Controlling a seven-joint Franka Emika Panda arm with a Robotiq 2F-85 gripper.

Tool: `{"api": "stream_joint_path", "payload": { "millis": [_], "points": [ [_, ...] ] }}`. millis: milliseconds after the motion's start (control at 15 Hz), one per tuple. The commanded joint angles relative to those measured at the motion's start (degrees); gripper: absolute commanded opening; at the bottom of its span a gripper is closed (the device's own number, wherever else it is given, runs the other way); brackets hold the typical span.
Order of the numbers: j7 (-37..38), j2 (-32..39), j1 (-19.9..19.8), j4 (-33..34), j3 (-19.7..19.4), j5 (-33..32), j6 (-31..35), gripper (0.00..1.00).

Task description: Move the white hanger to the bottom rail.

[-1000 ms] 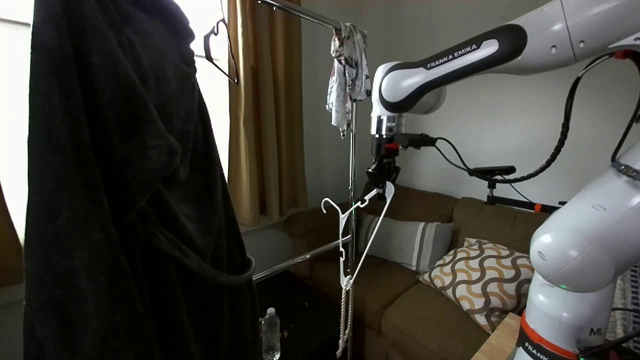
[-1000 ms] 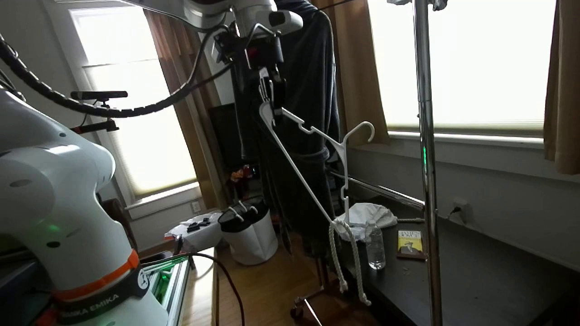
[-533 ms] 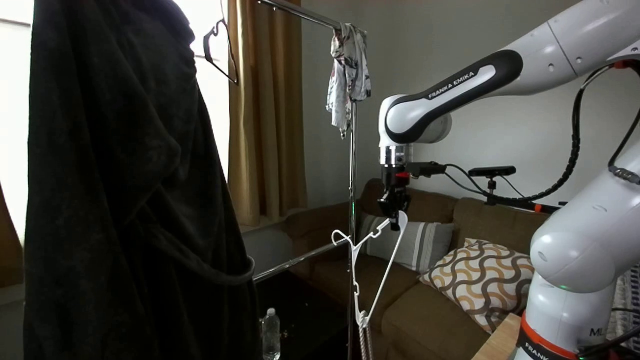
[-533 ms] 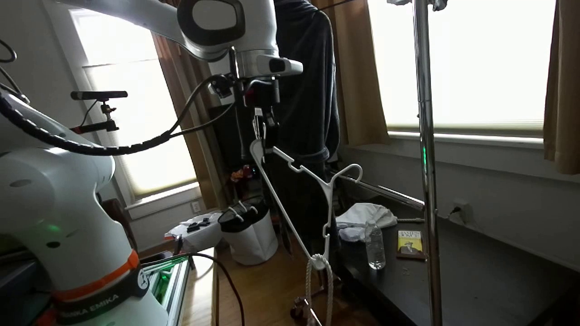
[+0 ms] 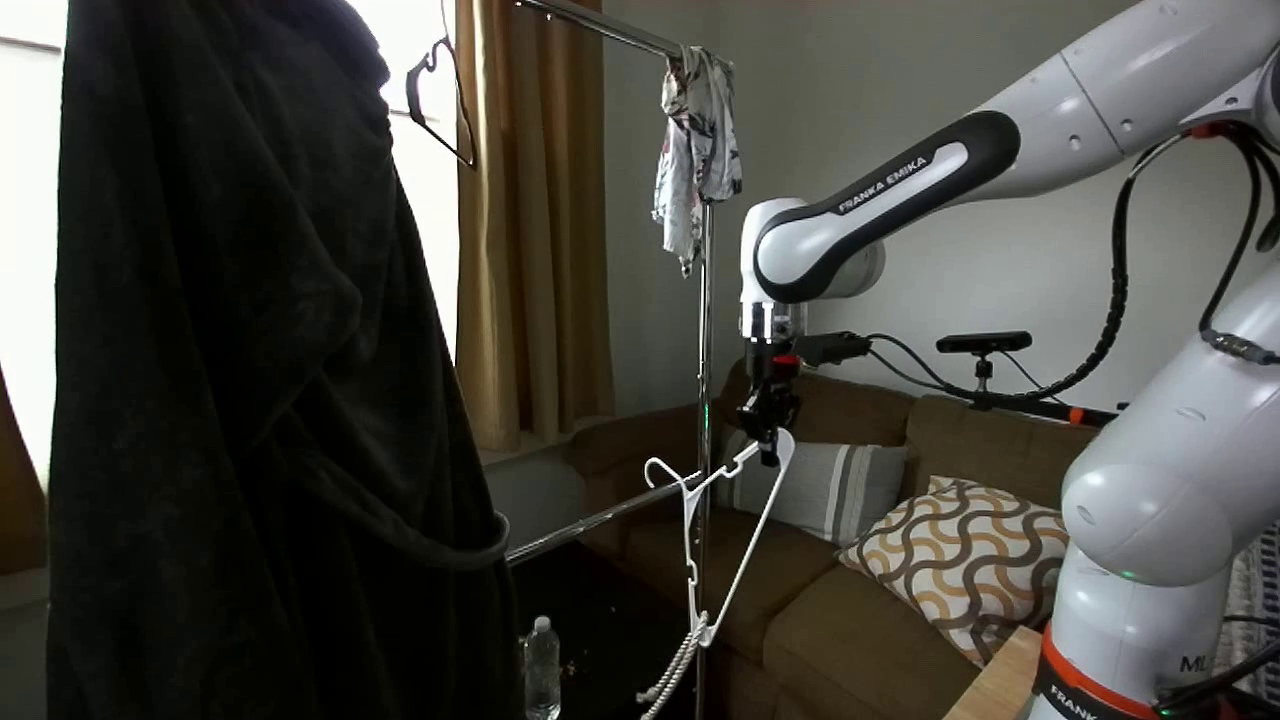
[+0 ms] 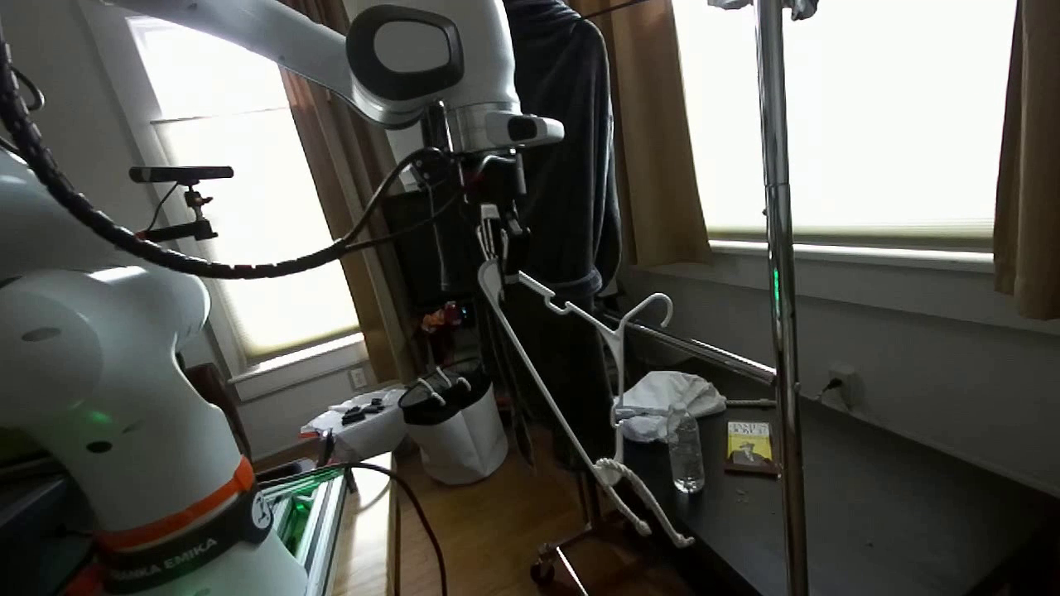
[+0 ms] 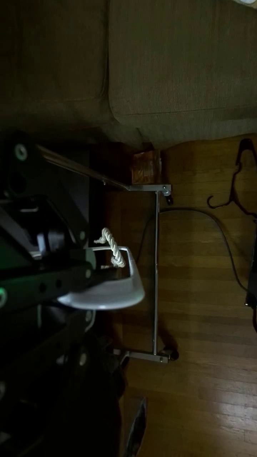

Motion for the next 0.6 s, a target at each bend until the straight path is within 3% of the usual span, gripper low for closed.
{"api": "stream_joint_path", "payload": {
  "millis": [0, 267, 533],
  "points": [
    [1.4, 6.5, -0.3, 1.3, 0.8, -2.0, 7.5, 0.01],
    [0.9, 11.4, -0.8, 2.5, -0.3, -1.6, 14.0, 0.01],
    [-0.9, 17.3, -0.5, 6.2, -1.5, 0.4, 13.0, 0.01]
  ]
}}
